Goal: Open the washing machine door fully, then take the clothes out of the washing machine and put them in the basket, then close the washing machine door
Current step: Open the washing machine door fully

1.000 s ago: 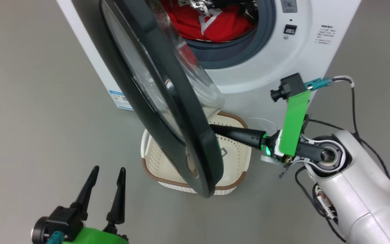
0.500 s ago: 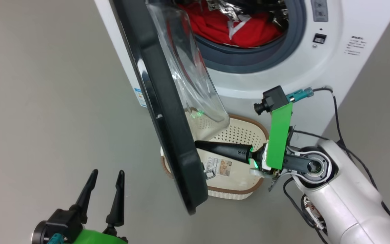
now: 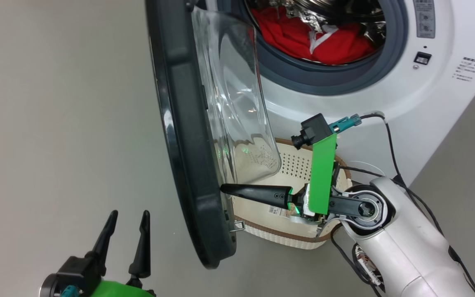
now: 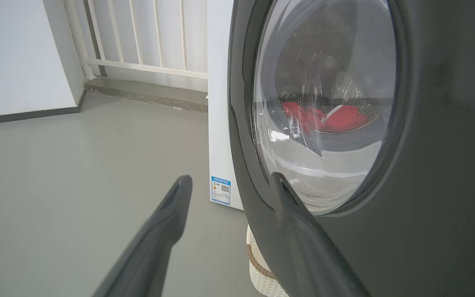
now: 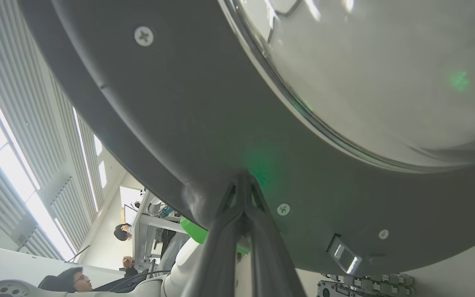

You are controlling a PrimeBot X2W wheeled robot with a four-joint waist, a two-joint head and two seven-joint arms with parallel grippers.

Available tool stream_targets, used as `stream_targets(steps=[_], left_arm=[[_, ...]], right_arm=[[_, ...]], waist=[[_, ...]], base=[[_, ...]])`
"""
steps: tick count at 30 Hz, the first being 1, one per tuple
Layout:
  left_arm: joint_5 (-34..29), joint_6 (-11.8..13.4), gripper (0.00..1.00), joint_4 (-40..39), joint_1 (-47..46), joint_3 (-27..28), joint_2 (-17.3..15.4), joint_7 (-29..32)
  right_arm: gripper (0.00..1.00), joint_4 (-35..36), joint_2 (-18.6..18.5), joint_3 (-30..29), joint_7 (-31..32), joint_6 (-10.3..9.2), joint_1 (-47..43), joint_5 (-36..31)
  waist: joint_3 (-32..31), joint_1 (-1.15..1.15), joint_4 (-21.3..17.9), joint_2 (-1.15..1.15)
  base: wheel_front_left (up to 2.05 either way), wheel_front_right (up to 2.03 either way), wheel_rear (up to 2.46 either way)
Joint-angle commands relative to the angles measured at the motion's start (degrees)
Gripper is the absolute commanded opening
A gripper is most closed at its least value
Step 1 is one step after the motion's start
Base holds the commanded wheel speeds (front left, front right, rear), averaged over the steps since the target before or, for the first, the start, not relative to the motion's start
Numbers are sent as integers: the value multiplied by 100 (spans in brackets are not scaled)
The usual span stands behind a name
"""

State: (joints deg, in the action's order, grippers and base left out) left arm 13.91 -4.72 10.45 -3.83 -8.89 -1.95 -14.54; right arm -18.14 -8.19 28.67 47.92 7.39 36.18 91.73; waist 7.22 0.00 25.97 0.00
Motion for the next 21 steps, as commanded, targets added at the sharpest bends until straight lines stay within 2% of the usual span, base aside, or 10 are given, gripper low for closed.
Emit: stream_targets(steps=[1,13,21], left_arm=[[76,63,100,-96,-41,178,-93,-46],[101,97,100,-97,-50,190,-93,-46],[83,100,100,-94,-15,237,-93,-46]], right_arm=[[0,145,231,92,44,10,-30,-49],[0,101,377,166,28,10,9,-73],[0,110,404,151,-1,10,-41,-106]], waist=[[-22,0,82,0],[-20,0,274,0],[-43,0,204,0]], base=[[0,0,0],[0,0,0],[0,0,0]])
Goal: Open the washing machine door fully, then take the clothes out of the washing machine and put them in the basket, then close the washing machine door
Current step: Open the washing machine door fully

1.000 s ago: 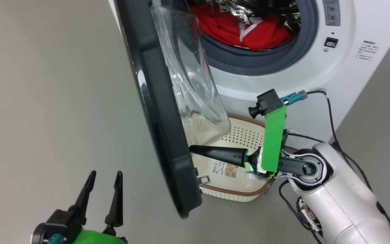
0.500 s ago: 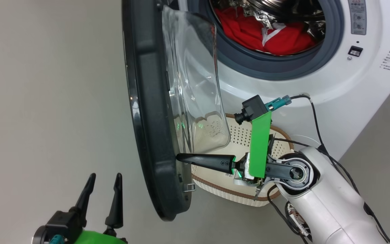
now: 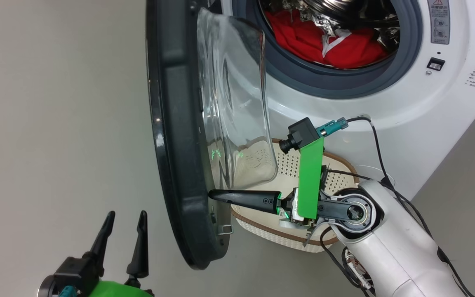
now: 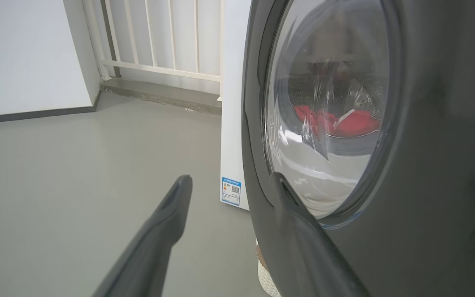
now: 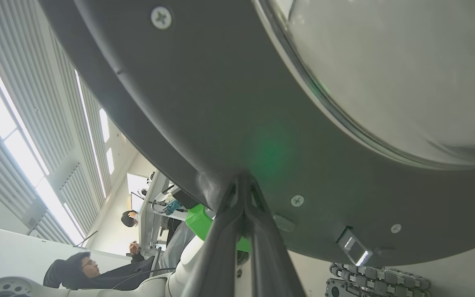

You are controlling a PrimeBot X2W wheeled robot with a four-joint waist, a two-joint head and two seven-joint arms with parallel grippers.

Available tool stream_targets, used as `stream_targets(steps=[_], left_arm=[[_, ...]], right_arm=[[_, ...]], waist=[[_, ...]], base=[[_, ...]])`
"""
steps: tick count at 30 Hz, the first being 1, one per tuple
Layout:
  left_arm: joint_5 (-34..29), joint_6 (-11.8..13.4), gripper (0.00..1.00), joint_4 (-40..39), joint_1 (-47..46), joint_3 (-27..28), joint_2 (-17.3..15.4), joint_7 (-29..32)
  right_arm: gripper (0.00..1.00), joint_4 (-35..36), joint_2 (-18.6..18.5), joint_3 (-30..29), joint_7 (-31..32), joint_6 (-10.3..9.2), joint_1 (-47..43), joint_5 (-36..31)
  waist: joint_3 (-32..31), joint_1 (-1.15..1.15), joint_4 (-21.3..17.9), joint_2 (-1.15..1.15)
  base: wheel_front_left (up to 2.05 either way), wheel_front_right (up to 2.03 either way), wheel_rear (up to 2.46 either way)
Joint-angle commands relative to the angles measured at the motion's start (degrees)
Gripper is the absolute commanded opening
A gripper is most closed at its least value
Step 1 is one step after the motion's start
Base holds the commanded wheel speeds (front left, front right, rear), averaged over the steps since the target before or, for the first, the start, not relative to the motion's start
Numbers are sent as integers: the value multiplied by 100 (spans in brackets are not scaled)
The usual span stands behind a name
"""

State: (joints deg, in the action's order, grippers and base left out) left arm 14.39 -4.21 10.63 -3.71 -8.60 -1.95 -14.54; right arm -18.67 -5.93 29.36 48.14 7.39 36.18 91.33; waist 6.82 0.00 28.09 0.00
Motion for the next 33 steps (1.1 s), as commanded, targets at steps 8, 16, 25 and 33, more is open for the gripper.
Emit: stream_targets(steps=[8,16,25,33], left_arm=[[35,12,100,-56,-33,291,-93,-46],[-58,-60,100,-18,-2,436,-93,-46],[-92,-94,100,27,-5,573,-93,-46],[-137,-118,100,77,20,708,-93,-46]], right_arm=[[100,249,4,19,-214,10,-194,-228],[100,380,-355,-22,-783,10,-511,-555],[100,325,-1039,177,-1930,10,-790,-1178],[100,84,-1532,600,-3012,10,-872,-1604]], waist=[[-62,0,-180,0],[-126,0,-403,0],[-138,0,-576,0],[-185,0,-712,0]], base=[[0,0,0],[0,0,0],[0,0,0],[0,0,0]])
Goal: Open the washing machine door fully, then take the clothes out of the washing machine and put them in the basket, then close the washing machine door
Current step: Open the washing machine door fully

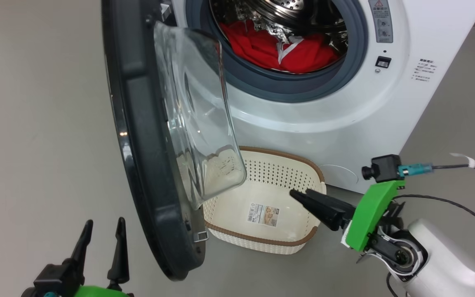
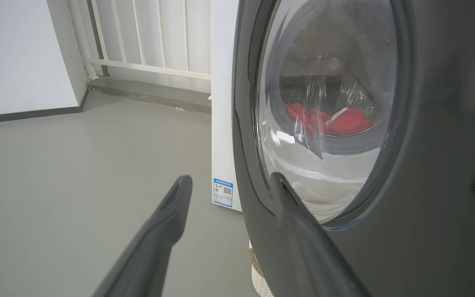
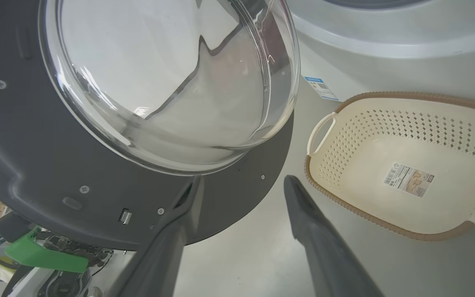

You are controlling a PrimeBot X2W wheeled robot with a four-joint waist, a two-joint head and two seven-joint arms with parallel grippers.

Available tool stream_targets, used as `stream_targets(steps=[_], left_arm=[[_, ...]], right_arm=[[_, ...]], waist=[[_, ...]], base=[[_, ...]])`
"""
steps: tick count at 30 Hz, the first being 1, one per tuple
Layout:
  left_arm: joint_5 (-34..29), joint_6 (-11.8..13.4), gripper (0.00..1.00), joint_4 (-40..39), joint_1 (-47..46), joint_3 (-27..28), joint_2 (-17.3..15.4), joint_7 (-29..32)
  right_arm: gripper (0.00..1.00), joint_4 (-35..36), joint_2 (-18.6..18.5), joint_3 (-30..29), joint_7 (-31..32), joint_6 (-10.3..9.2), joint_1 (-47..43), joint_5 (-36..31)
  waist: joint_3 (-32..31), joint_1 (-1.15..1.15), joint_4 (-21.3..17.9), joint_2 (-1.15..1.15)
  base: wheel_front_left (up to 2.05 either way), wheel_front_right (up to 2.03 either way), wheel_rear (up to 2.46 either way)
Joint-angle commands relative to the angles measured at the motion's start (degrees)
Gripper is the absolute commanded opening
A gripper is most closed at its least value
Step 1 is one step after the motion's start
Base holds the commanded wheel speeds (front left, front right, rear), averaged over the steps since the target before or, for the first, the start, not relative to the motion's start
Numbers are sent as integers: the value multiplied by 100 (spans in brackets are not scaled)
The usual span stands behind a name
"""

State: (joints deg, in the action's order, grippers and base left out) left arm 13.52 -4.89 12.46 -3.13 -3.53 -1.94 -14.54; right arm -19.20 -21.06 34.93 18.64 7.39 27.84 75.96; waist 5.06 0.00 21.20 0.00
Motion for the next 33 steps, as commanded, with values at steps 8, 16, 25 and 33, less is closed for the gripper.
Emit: stream_targets(steps=[8,16,25,33], left_arm=[[-81,-73,100,-81,-43,291,-94,-46],[-103,-87,100,-27,-38,363,-94,-46],[-103,-83,100,-65,-52,417,-94,-46],[-107,-92,100,-84,-39,395,-94,-46]], right_arm=[[100,-91,-457,754,-1546,10,61,-642],[100,-496,-723,1548,-3136,10,238,-1256],[100,-453,-507,261,-3361,10,31,-2719],[100,-208,-61,-906,-3363,10,-713,-4073]], waist=[[-3,0,-133,0],[-26,0,-193,0],[-15,0,-241,0],[-46,0,-224,0]], base=[[0,0,0],[0,0,0],[0,0,0],[0,0,0]])
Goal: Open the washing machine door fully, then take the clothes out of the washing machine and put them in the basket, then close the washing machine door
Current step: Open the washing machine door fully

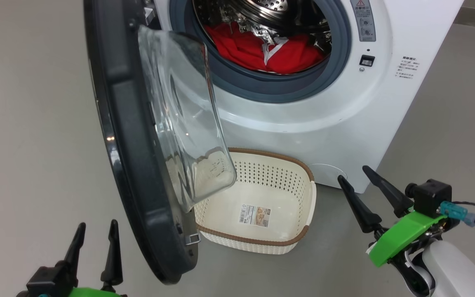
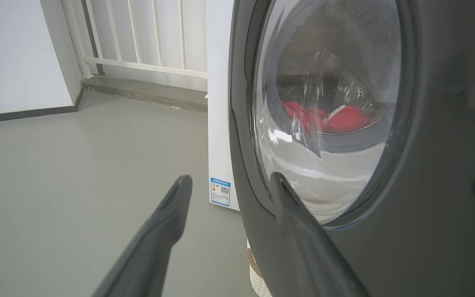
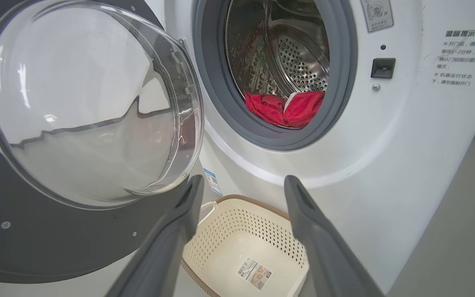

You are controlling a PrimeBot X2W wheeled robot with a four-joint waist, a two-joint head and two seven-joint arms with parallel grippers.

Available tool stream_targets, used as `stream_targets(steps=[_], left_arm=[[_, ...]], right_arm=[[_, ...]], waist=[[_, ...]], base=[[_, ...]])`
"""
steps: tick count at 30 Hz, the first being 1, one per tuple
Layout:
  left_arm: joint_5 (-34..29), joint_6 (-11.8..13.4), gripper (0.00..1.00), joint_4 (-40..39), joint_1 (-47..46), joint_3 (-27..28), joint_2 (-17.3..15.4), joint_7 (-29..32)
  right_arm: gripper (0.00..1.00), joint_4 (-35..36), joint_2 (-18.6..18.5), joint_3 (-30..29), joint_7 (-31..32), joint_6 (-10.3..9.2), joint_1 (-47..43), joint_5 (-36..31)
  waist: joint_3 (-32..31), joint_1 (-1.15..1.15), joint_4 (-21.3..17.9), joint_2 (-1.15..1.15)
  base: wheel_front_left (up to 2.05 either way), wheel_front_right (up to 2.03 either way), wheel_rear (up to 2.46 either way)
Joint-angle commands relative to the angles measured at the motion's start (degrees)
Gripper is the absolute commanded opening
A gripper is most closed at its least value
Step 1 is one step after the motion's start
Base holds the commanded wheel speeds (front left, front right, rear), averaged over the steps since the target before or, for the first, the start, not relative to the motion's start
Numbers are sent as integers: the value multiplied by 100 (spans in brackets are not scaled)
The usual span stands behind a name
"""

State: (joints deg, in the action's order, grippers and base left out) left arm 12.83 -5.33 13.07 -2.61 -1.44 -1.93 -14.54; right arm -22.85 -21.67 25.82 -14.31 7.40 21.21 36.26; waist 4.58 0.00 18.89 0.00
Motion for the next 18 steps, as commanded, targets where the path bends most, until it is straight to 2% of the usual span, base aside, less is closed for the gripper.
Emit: stream_targets(steps=[1,8,18], left_arm=[[-36,-50,100,-142,-93,177,-95,-46],[-9,-40,100,-109,-76,109,-95,-46],[-26,-16,100,-178,-67,133,-95,-46]], right_arm=[[100,170,39,-94,-68,9,-111,-231],[100,258,318,-589,-68,9,-560,-850],[100,246,415,-664,-68,9,-711,-882]], waist=[[1,0,13,0],[-16,0,63,0],[-63,0,63,0]], base=[[0,0,0],[0,0,0],[0,0,0]])
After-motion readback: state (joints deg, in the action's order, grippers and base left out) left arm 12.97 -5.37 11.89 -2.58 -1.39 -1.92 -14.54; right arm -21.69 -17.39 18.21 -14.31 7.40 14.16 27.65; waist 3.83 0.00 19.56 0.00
